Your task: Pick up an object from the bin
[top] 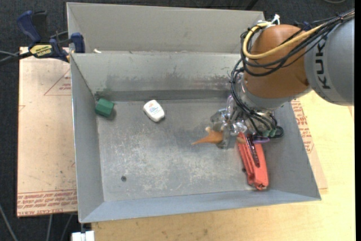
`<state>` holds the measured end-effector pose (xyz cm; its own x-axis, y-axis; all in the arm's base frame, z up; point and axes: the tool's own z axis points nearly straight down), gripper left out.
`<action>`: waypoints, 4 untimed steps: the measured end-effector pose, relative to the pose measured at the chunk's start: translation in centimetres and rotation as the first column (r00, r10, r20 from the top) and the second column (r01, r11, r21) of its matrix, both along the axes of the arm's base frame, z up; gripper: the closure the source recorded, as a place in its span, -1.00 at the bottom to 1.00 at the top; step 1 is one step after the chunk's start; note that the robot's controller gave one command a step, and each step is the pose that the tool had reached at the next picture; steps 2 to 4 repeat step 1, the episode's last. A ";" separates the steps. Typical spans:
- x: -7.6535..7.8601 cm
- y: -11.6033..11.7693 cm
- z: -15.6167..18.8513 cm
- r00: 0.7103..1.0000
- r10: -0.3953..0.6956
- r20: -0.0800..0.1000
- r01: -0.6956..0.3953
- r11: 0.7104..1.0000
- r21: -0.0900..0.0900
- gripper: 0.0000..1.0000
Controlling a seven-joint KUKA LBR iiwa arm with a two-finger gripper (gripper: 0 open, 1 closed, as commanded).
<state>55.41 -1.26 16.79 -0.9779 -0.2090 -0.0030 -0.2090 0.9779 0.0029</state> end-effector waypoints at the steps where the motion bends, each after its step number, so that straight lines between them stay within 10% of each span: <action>1: -1.6 -1.5 14.4 1.000 0.007 0.006 -0.007 1.000 0.000 1.00; 4: -1.6 -1.5 14.4 1.000 0.007 0.006 -0.007 1.000 0.000 1.00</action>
Offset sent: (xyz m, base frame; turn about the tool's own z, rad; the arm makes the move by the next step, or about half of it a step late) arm 0.0000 0.0000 0.0000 0.0000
